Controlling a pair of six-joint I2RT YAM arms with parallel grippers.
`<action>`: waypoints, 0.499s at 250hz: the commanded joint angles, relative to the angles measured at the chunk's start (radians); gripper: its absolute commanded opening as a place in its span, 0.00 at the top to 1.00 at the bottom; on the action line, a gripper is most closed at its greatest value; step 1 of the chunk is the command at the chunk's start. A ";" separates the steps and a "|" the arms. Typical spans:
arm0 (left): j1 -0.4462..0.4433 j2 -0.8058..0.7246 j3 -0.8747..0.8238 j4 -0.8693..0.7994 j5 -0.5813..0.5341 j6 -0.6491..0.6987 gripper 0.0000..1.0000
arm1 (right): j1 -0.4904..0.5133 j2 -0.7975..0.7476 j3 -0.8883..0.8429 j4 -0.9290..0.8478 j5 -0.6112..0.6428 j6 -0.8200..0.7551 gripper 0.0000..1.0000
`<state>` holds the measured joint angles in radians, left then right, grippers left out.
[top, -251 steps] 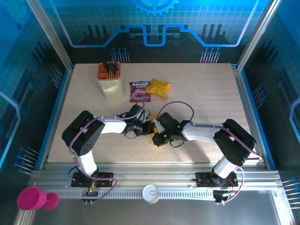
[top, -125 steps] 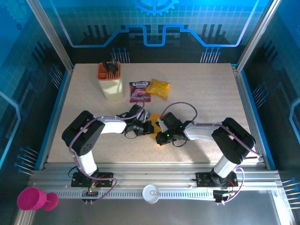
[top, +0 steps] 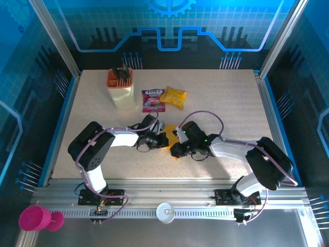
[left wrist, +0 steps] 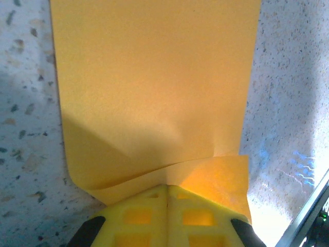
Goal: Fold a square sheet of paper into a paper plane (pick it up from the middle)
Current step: Third fold the triangle at the center of the table.
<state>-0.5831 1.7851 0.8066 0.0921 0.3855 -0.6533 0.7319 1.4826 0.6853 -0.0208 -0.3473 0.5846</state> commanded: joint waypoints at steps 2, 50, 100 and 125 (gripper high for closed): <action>-0.005 0.005 -0.017 -0.062 -0.050 0.001 1.00 | -0.031 -0.010 0.008 -0.002 -0.027 0.020 0.98; -0.015 0.018 -0.009 -0.063 -0.064 0.000 1.00 | -0.051 0.053 0.008 0.038 -0.055 0.017 1.00; -0.039 0.028 0.002 -0.057 -0.079 -0.004 1.00 | -0.058 0.079 -0.038 0.080 -0.087 0.030 1.00; -0.056 0.033 0.013 -0.077 -0.101 0.007 1.00 | -0.064 0.071 -0.067 0.111 -0.091 0.053 1.00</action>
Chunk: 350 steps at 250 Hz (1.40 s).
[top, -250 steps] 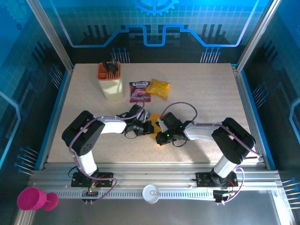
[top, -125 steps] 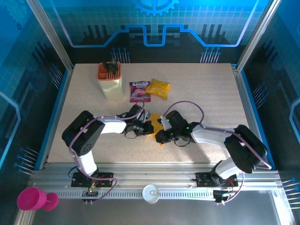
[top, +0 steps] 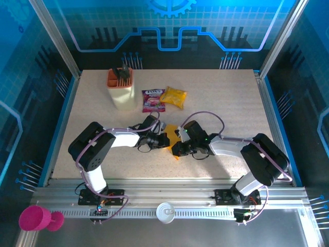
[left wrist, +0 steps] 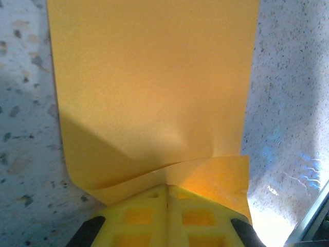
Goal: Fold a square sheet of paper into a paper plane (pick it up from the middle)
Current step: Third fold the triangle at the center of the table.
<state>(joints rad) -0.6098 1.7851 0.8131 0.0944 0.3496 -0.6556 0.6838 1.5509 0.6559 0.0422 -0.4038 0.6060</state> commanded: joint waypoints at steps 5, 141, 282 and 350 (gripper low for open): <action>-0.032 0.032 0.005 -0.080 -0.068 0.008 1.00 | -0.018 0.001 -0.039 0.052 -0.038 0.036 1.00; -0.044 -0.028 -0.061 -0.051 -0.163 -0.043 1.00 | -0.035 -0.054 -0.068 0.111 -0.016 0.110 1.00; -0.044 -0.025 -0.069 -0.053 -0.168 -0.042 1.00 | -0.032 0.055 -0.150 0.214 -0.043 0.123 1.00; -0.044 -0.025 -0.059 -0.064 -0.169 -0.041 1.00 | -0.034 0.048 -0.149 0.214 -0.058 0.120 1.00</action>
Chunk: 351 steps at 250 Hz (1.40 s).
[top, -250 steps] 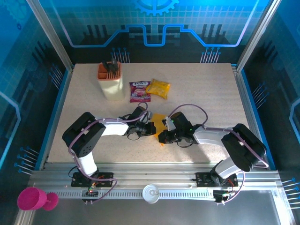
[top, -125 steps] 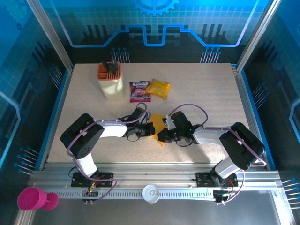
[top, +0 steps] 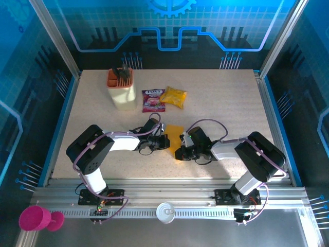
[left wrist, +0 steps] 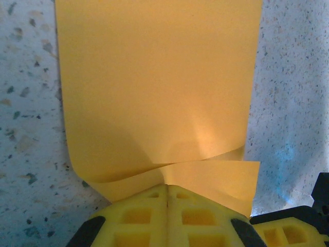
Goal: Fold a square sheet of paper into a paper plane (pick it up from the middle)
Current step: Third fold the triangle at the center of the table.
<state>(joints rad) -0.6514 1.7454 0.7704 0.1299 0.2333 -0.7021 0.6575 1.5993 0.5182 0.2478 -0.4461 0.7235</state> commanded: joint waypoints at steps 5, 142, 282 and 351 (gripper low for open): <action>-0.001 0.014 -0.016 -0.102 -0.054 0.006 1.00 | -0.010 -0.011 -0.007 0.002 -0.017 0.002 1.00; -0.002 0.024 0.003 -0.122 -0.053 0.006 1.00 | 0.034 -0.093 0.022 -0.083 0.013 -0.032 1.00; -0.002 0.011 0.011 -0.130 -0.049 0.003 1.00 | 0.015 0.010 0.019 -0.091 0.054 -0.056 1.00; -0.001 -0.061 0.062 -0.173 -0.050 0.021 1.00 | -0.016 0.017 -0.033 -0.078 0.059 -0.036 1.00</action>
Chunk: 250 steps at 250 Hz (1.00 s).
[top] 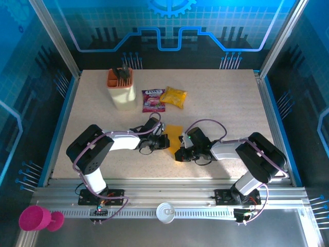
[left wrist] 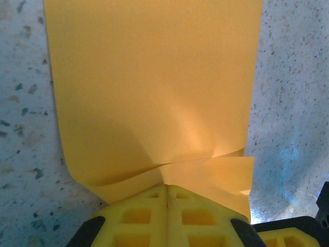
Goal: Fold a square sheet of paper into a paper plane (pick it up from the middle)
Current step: Third fold the triangle at the center of the table.
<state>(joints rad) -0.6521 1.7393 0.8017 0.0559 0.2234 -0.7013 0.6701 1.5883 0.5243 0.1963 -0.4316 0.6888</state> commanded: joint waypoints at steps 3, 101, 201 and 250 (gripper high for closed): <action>0.000 -0.060 0.033 -0.102 -0.041 0.021 1.00 | -0.031 0.030 -0.041 -0.027 0.044 -0.001 1.00; -0.072 -0.125 0.008 -0.037 0.015 -0.040 1.00 | -0.053 0.052 -0.059 -0.046 0.035 0.012 1.00; -0.099 -0.012 -0.064 0.120 -0.011 -0.129 1.00 | -0.061 0.056 -0.054 -0.085 0.045 0.023 1.00; -0.096 0.034 -0.057 0.101 -0.076 -0.161 1.00 | -0.067 0.068 -0.046 -0.137 0.061 0.031 1.00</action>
<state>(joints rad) -0.7490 1.7370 0.7498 0.1658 0.2131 -0.8303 0.6357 1.6043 0.5068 0.2337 -0.4843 0.7197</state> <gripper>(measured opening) 0.046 0.055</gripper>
